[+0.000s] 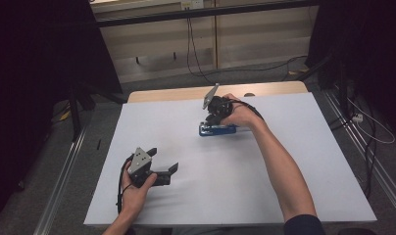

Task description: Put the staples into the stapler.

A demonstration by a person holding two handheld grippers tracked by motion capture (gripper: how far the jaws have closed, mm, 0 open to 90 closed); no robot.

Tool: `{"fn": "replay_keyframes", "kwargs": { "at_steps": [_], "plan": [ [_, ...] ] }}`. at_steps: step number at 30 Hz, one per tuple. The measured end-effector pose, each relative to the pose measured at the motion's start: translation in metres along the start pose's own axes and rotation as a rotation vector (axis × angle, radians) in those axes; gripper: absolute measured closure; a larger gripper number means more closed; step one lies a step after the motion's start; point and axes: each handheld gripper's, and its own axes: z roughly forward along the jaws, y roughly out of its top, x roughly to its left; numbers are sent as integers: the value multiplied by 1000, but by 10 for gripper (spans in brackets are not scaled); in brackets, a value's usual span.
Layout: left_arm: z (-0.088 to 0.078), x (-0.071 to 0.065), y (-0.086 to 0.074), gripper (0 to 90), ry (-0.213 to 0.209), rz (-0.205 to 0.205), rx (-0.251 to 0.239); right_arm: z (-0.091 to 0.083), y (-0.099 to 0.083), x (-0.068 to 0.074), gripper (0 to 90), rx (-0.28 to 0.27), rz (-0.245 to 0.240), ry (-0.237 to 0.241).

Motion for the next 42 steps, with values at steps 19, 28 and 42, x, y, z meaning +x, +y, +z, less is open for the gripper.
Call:
{"fn": "replay_keyframes", "kwargs": {
  "at_steps": [19,28,42],
  "plan": [
    [1,0,0,39,0,-4,-2,-3,-3,0,727,-9,38,-20],
    [1,0,0,40,1,-5,-1,-6,-8,3,608,-44,112,-41],
    [1,1,0,40,4,-10,3,-11,-17,11,177,-130,299,-135]
  ]
}}
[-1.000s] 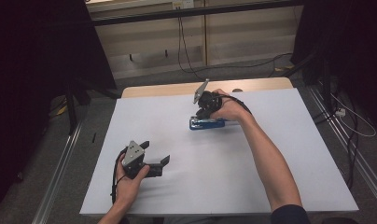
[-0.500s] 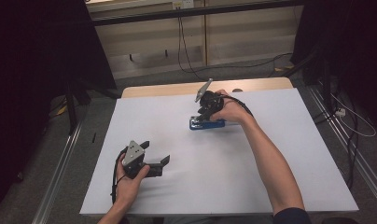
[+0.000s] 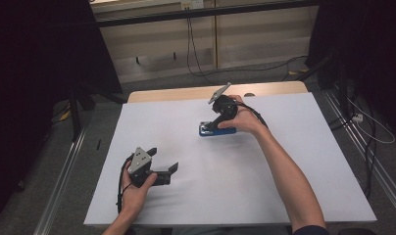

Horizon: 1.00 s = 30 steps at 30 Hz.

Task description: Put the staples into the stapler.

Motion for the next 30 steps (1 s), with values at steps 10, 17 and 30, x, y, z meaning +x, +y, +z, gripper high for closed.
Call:
{"fn": "replay_keyframes", "kwargs": {
  "at_steps": [10,17,30],
  "plan": [
    [1,0,0,38,6,3,6,-9,-13,1,79,-60,82,-68],
    [1,0,0,38,6,6,9,-15,-19,8,63,-93,118,-100],
    [2,1,-1,38,7,-3,15,-27,-40,17,68,-196,227,-165]
  ]
}}
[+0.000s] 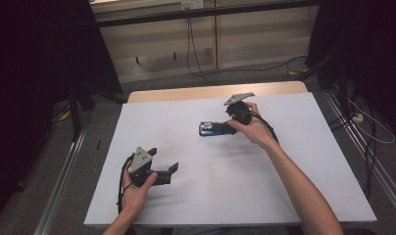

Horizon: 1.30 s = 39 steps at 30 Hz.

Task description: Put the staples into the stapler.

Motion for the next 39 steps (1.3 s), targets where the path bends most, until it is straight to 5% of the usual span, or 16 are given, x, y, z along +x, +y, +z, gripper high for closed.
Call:
{"fn": "replay_keyframes", "kwargs": {
  "at_steps": [8,21,32,39],
  "plan": [
    [1,3,-1,39,-8,-40,3,-17,-6,-1,64,-39,18,-65],
    [3,4,-2,39,14,-28,14,-51,-30,-9,53,-104,81,-157],
    [3,3,-2,39,-8,-32,10,-59,-51,-3,17,-146,111,-142],
    [1,0,-1,38,19,-11,12,-62,-59,2,11,-151,143,-144]
  ]
}}
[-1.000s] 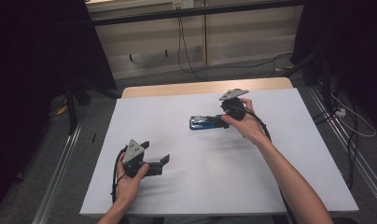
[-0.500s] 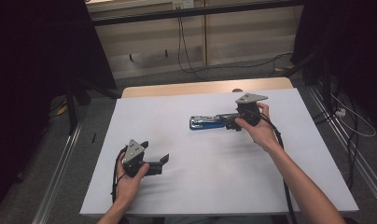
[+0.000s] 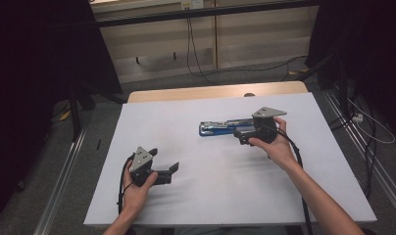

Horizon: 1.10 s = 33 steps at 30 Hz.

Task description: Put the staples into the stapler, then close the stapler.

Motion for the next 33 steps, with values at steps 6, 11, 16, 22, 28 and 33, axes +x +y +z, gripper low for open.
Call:
{"fn": "replay_keyframes", "kwargs": {
  "at_steps": [6,11,16,22,28,33],
  "plan": [
    [-1,-1,0,37,15,2,-3,-7,-7,0,11,4,4,-17],
    [6,2,-2,38,7,-13,24,-13,-7,-1,17,-7,-2,-24],
    [12,6,-3,57,-15,-51,38,-18,-11,-3,16,-10,-3,-35],
    [14,7,-1,61,-4,-54,38,-23,-15,-4,59,-8,-13,-64],
    [24,4,8,72,-9,-35,42,-29,-19,-10,67,-17,6,-99],
    [38,2,15,72,-40,-56,62,-30,-20,-11,87,-8,-2,-85]
  ]
}}
